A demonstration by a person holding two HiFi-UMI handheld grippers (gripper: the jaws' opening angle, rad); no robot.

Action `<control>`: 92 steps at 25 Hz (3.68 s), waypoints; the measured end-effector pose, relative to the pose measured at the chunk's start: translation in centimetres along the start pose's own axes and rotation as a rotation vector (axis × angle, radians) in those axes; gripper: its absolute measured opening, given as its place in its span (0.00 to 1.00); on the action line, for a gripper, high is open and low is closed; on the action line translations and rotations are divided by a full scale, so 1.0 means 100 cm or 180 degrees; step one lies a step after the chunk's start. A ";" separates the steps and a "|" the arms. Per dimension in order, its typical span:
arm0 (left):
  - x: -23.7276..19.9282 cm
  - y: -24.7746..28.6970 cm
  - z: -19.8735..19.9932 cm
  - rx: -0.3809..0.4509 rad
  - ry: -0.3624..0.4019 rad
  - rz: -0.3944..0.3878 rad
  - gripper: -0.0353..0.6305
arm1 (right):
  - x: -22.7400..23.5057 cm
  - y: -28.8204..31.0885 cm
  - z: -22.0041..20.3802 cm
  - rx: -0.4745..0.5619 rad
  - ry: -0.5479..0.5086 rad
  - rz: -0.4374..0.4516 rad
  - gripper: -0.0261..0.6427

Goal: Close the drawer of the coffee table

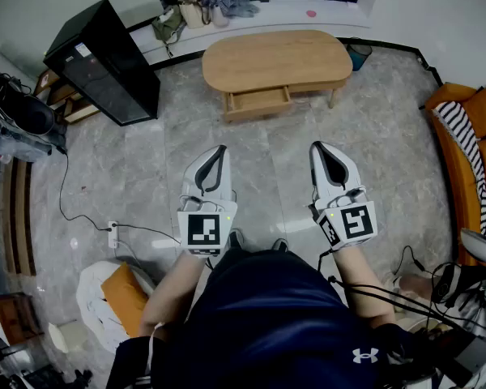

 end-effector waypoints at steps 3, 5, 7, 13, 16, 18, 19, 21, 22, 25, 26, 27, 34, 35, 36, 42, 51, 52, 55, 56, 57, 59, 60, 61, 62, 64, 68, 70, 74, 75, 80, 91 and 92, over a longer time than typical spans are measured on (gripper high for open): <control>0.002 0.004 -0.003 -0.0023 -0.0014 0.0002 0.06 | 0.004 0.000 -0.002 -0.0016 0.0002 0.0003 0.04; 0.004 0.006 -0.005 -0.0052 -0.0032 0.0000 0.06 | 0.007 0.000 -0.004 -0.0048 0.0007 -0.0002 0.04; 0.005 0.007 -0.007 -0.0086 -0.0055 0.0012 0.06 | 0.010 -0.002 -0.007 -0.0082 0.0019 -0.0009 0.04; 0.013 0.008 -0.012 -0.0144 -0.0100 0.0120 0.06 | 0.030 -0.015 -0.011 -0.0056 0.0150 -0.0037 0.04; 0.015 0.010 -0.016 -0.0174 -0.0118 0.0189 0.06 | 0.037 -0.017 -0.017 -0.0100 0.0160 -0.0019 0.04; 0.016 0.009 -0.018 -0.0202 -0.0130 0.0229 0.06 | 0.039 -0.017 -0.022 -0.0135 0.0186 0.0022 0.04; 0.016 0.009 -0.020 -0.0218 -0.0137 0.0246 0.06 | 0.038 -0.017 -0.025 -0.0150 0.0196 0.0050 0.04; 0.015 0.008 -0.024 -0.0247 -0.0160 0.0281 0.06 | 0.037 -0.014 -0.029 -0.0179 0.0205 0.0113 0.04; 0.013 0.009 -0.027 -0.0263 -0.0175 0.0292 0.06 | 0.037 -0.011 -0.032 -0.0198 0.0212 0.0135 0.04; 0.006 0.022 -0.036 -0.0310 -0.0203 0.0265 0.06 | 0.039 0.003 -0.040 -0.0280 0.0238 0.0144 0.04; 0.001 0.029 -0.038 -0.0318 -0.0213 0.0246 0.06 | 0.040 0.011 -0.043 -0.0315 0.0236 0.0141 0.04; -0.007 0.036 -0.041 -0.0325 -0.0224 0.0225 0.06 | 0.040 0.020 -0.046 -0.0349 0.0232 0.0134 0.04; -0.082 0.092 -0.058 -0.0294 -0.0295 0.0075 0.06 | 0.030 0.103 -0.057 -0.0457 0.0180 0.0022 0.04; -0.093 0.099 -0.060 -0.0291 -0.0311 0.0057 0.06 | 0.029 0.115 -0.058 -0.0467 0.0172 0.0005 0.04; -0.104 0.106 -0.063 -0.0296 -0.0324 0.0042 0.06 | 0.027 0.127 -0.058 -0.0480 0.0174 -0.0007 0.04; -0.150 0.149 -0.075 -0.0389 -0.0435 -0.0081 0.06 | 0.031 0.180 -0.061 -0.0647 0.0168 -0.0109 0.04; -0.193 0.178 -0.093 -0.0451 -0.0535 -0.0216 0.06 | 0.017 0.228 -0.073 -0.0862 0.0166 -0.0144 0.04; -0.196 0.181 -0.095 -0.0451 -0.0564 -0.0208 0.06 | 0.018 0.231 -0.074 -0.0883 0.0151 -0.0130 0.04; -0.201 0.194 -0.101 -0.0483 -0.0630 -0.0203 0.06 | 0.027 0.243 -0.076 -0.0917 0.0148 -0.0148 0.04; -0.201 0.198 -0.104 -0.0501 -0.0637 -0.0214 0.06 | 0.030 0.247 -0.078 -0.0922 0.0160 -0.0155 0.04; -0.201 0.201 -0.106 -0.0519 -0.0634 -0.0226 0.06 | 0.033 0.250 -0.080 -0.0924 0.0175 -0.0158 0.04; -0.201 0.208 -0.108 -0.0552 -0.0613 -0.0236 0.06 | 0.038 0.259 -0.085 -0.0926 0.0215 -0.0147 0.04; -0.201 0.212 -0.108 -0.0563 -0.0602 -0.0233 0.06 | 0.041 0.263 -0.087 -0.0925 0.0242 -0.0137 0.04; -0.202 0.217 -0.107 -0.0568 -0.0589 -0.0227 0.06 | 0.044 0.267 -0.089 -0.0922 0.0267 -0.0125 0.04; -0.202 0.221 -0.105 -0.0567 -0.0574 -0.0220 0.06 | 0.048 0.272 -0.089 -0.0916 0.0282 -0.0112 0.04; -0.203 0.232 -0.100 -0.0554 -0.0542 -0.0207 0.06 | 0.057 0.281 -0.088 -0.0888 0.0267 -0.0082 0.04; -0.200 0.253 -0.092 -0.0537 -0.0515 -0.0195 0.06 | 0.075 0.295 -0.085 -0.0840 0.0241 -0.0003 0.04; -0.193 0.261 -0.090 -0.0554 -0.0507 -0.0210 0.06 | 0.083 0.299 -0.088 -0.0848 0.0240 0.0028 0.04; -0.180 0.273 -0.093 -0.0637 -0.0486 -0.0247 0.06 | 0.095 0.301 -0.100 -0.0895 0.0272 0.0046 0.04; -0.178 0.275 -0.095 -0.0662 -0.0481 -0.0248 0.06 | 0.097 0.302 -0.105 -0.0921 0.0289 0.0050 0.04; -0.169 0.288 -0.106 -0.0787 -0.0442 -0.0207 0.06 | 0.118 0.306 -0.129 -0.1030 0.0387 0.0057 0.04; -0.150 0.322 -0.127 -0.1027 -0.0432 -0.0010 0.06 | 0.172 0.320 -0.162 -0.1142 0.0503 0.0163 0.04; -0.149 0.324 -0.130 -0.1056 -0.0440 0.0018 0.06 | 0.176 0.322 -0.167 -0.1155 0.0511 0.0180 0.04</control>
Point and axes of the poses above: the fingertips, and each gripper's own axes: y forward along the fingers, x to its right, z out of its top, the point moved 4 cm from there along -y, backward along the fingers, and after that the axes turned 4 degrees about -y, right-handed, at the moved point
